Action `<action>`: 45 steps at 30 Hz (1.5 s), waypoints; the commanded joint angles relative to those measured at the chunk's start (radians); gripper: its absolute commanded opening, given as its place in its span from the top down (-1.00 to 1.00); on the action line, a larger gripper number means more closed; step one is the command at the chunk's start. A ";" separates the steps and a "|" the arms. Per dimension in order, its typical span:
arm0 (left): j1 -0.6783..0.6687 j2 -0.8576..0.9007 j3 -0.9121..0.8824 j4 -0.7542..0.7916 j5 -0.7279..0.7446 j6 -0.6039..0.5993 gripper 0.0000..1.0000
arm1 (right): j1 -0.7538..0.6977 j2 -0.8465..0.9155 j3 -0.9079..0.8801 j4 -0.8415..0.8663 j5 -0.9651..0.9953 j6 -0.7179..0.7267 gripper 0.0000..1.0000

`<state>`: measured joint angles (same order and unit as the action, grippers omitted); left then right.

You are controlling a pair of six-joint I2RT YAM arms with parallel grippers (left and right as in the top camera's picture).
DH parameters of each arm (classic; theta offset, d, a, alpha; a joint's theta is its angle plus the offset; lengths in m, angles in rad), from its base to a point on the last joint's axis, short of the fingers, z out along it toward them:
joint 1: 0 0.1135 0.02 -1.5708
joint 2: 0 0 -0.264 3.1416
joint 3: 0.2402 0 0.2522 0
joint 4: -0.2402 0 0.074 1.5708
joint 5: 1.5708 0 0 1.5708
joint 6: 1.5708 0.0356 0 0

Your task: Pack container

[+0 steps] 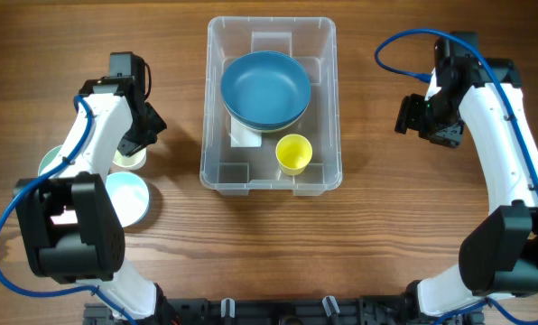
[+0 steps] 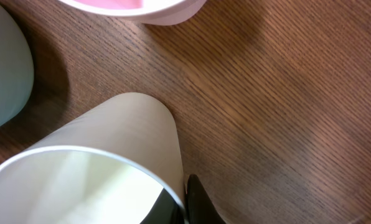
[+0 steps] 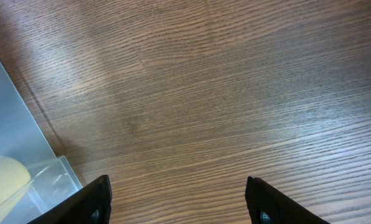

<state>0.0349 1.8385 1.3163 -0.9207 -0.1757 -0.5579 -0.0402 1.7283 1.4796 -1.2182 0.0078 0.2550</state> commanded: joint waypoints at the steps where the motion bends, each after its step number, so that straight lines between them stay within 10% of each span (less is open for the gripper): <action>1: -0.016 -0.003 0.027 -0.029 0.009 0.038 0.92 | 0.002 -0.012 0.015 0.001 -0.005 -0.019 -0.39; 12: -0.367 -0.196 0.448 -0.262 0.025 0.048 0.92 | -0.007 -0.012 0.016 0.003 -0.005 -0.018 -0.40; 21: -0.757 -0.124 0.483 -0.165 0.105 -0.060 0.93 | -0.105 -0.012 0.016 -0.013 -0.058 0.009 -0.40; 33: -0.815 0.043 0.483 -0.168 0.176 -0.109 0.92 | -0.105 -0.012 0.016 -0.017 -0.058 0.007 -0.40; 39: -0.815 0.043 0.483 -0.189 0.180 -0.109 -0.02 | -0.105 -0.012 0.016 -0.016 -0.057 0.007 -0.39; 45: -0.781 0.022 0.483 -0.190 0.146 -0.108 -0.11 | -0.105 -0.012 0.016 -0.019 -0.057 0.007 -0.40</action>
<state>-0.7776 1.8824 1.7969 -1.1072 -0.0086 -0.6662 -0.1467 1.7283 1.4796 -1.2339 -0.0338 0.2562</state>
